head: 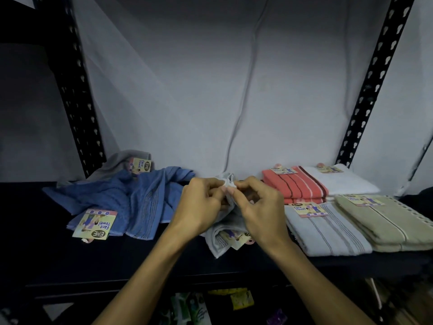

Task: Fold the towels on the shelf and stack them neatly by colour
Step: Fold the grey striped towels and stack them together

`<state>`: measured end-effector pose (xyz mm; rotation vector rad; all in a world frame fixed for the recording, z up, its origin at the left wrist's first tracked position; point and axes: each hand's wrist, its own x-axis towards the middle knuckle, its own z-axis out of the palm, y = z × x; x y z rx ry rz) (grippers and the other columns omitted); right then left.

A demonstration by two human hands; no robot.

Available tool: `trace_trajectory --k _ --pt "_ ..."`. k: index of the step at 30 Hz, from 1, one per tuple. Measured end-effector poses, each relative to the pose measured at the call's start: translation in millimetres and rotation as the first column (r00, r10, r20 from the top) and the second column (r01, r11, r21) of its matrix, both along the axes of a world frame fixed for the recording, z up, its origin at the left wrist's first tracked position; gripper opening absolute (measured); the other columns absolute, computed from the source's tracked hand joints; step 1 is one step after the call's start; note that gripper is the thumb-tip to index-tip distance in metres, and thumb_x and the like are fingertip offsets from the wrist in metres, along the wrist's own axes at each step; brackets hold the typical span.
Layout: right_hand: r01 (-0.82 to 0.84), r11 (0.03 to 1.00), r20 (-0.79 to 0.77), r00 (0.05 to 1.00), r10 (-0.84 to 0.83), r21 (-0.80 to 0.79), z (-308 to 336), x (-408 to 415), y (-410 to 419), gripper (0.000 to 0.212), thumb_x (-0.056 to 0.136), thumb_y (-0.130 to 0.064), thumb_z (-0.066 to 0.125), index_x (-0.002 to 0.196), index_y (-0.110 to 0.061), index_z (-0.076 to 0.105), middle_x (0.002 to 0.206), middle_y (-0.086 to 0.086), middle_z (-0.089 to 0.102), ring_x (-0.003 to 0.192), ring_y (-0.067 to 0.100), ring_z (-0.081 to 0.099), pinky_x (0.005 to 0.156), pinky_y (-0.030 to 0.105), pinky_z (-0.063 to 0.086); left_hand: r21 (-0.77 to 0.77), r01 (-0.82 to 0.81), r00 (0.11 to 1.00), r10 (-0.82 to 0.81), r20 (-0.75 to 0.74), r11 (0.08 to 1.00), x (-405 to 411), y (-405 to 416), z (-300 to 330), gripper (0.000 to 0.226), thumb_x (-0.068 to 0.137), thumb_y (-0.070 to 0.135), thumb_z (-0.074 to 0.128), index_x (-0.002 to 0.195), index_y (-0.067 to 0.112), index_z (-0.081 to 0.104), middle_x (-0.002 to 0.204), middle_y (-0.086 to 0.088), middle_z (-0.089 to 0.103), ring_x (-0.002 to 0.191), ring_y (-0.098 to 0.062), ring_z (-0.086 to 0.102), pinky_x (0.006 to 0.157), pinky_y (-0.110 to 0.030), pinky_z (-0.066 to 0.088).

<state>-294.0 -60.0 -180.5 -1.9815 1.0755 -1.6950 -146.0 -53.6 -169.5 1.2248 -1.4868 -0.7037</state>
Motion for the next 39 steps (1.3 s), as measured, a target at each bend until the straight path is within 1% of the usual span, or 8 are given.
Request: trace_trajectory --k 6,12,15,19,21,25,32,39 --pt "-0.188 0.979 -0.090 0.977 0.195 0.074 -7.7 -8.7 1.3 0.028 0.099 0.002 0.052 0.109 -0.013 0.075 0.106 -0.007 0.073 0.105 0.010 0.067 0.091 0.029 0.053 0.011 0.138 0.983 -0.135 -0.125 0.990 11.7 4.4 -1.3 0.033 0.087 0.032 0.072 0.105 0.004 0.073 0.088 -0.009 0.079 0.087 -0.022 0.077 0.085 -0.041 0.062" --pt "-0.277 0.942 -0.009 0.959 0.283 0.188 10.9 -32.9 -11.7 0.035 0.096 0.013 0.049 0.101 -0.011 0.073 0.099 -0.002 0.074 0.099 0.012 0.069 0.082 0.025 0.051 0.042 0.308 0.946 -0.301 -0.121 0.950 31.7 9.9 -8.5 0.027 0.087 0.016 0.072 0.111 0.003 0.073 0.097 -0.014 0.078 0.094 -0.032 0.075 0.089 -0.043 0.061" --pt "-0.243 0.955 -0.297 0.911 0.285 0.172 28.6 -43.8 -14.8 0.045 0.096 0.008 0.052 0.116 -0.028 0.069 0.124 -0.007 0.061 0.113 0.007 0.058 0.087 0.017 0.047 0.054 0.364 0.929 -0.366 0.046 0.930 36.7 18.2 -7.6 0.022 0.092 0.013 0.071 0.113 0.007 0.073 0.100 -0.007 0.079 0.095 -0.025 0.076 0.088 -0.037 0.061" --pt "-0.108 0.939 -0.773 0.541 0.331 0.326 44.1 -49.9 -25.6 0.023 0.094 -0.019 0.067 0.104 -0.039 0.067 0.147 -0.012 0.037 0.131 0.007 0.039 0.104 0.031 0.040 0.038 0.359 0.885 -0.353 0.304 0.933 34.3 28.1 -5.6 0.022 0.092 0.019 0.074 0.113 0.013 0.075 0.097 0.001 0.079 0.092 -0.015 0.075 0.086 -0.040 0.061" --pt "-0.063 0.922 -0.838 0.398 0.374 0.381 45.9 -48.9 -32.6 0.013 0.084 -0.029 0.078 0.093 -0.034 0.069 0.136 -0.009 0.045 0.119 0.007 0.044 0.097 0.031 0.041 0.017 0.362 0.864 -0.342 0.370 0.932 35.2 31.8 -5.5 0.022 0.091 0.020 0.075 0.113 0.014 0.075 0.094 0.002 0.079 0.088 -0.013 0.075 0.082 -0.040 0.061" --pt "-0.059 0.923 -0.836 0.405 0.370 0.380 52.6 -51.3 -42.1 0.028 0.076 -0.045 0.083 0.089 -0.023 0.073 0.111 -0.011 0.057 0.096 0.005 0.054 0.083 0.032 0.047 -0.088 0.306 0.851 -0.231 0.471 0.948 44.9 35.9 0.7 0.022 0.089 0.019 0.077 0.110 0.020 0.071 0.083 0.006 0.075 0.079 -0.010 0.073 0.074 -0.033 0.060" --pt "-0.131 0.730 -0.667 0.325 0.671 0.670 99.4 -65.9 -40.8 0.006 0.091 -0.023 0.073 0.094 -0.018 0.076 0.083 -0.006 0.073 0.076 0.004 0.061 0.077 0.026 0.050 -0.244 0.221 0.709 0.017 0.705 0.944 71.4 15.2 44.9 0.015 0.085 0.013 0.075 0.097 0.022 0.071 0.066 0.013 0.066 0.065 0.000 0.064 0.060 -0.012 0.046" --pt "-0.289 0.741 -0.587 0.465 0.662 0.607 113.3 -66.8 -30.3 0.018 0.090 -0.011 0.074 0.082 0.000 0.062 0.071 -0.003 0.063 0.068 0.008 0.058 0.067 0.019 0.046 -0.251 0.251 0.644 0.032 0.764 0.935 69.7 -10.9 90.2 0.009 0.090 0.019 0.068 0.099 0.021 0.070 0.075 0.009 0.070 0.071 0.000 0.067 0.068 -0.012 0.047"
